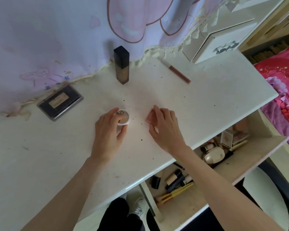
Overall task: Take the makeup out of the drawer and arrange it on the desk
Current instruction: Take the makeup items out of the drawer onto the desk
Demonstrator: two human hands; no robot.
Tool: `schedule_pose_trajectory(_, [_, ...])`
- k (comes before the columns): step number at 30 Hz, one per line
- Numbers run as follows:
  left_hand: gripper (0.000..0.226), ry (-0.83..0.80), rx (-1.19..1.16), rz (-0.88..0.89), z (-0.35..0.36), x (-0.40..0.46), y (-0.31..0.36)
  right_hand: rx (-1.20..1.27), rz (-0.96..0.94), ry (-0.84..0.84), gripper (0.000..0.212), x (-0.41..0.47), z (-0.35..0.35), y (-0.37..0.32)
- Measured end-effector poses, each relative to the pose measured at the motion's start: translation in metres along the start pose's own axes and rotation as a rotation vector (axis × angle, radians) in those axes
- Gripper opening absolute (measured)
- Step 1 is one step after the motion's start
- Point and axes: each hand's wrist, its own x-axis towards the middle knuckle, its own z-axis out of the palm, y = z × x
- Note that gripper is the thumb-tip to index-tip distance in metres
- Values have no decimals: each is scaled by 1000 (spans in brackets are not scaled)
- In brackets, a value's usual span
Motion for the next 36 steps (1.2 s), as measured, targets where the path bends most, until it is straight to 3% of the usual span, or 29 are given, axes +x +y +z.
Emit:
schedule_pose_trajectory(5, [34, 42, 63, -200, -51, -47, -46, 72, -142, -14, 54, 5, 21, -60])
schedule_pose_trajectory(16, [29, 124, 41, -368, -117, -64, -123, 197, -259, 62, 33, 27, 68, -174])
schedule_pose_trajectory(20, [30, 108, 49, -356, -125, -55, -137, 282, -274, 134, 37, 31, 76, -193])
schedule_pose_trajectory(26, [47, -49, 130, -283, -132, -56, -137, 171, -173, -11, 63, 21, 83, -182])
schedule_pose_trajectory(29, [55, -77, 168, -263, -132, -62, -123, 39, -158, -70, 64, 5, 82, -168])
schedule_pose_trajectory(36, [49, -138, 50, 18, -104, -77, -52, 12, -47, -31, 55, -59, 58, -116])
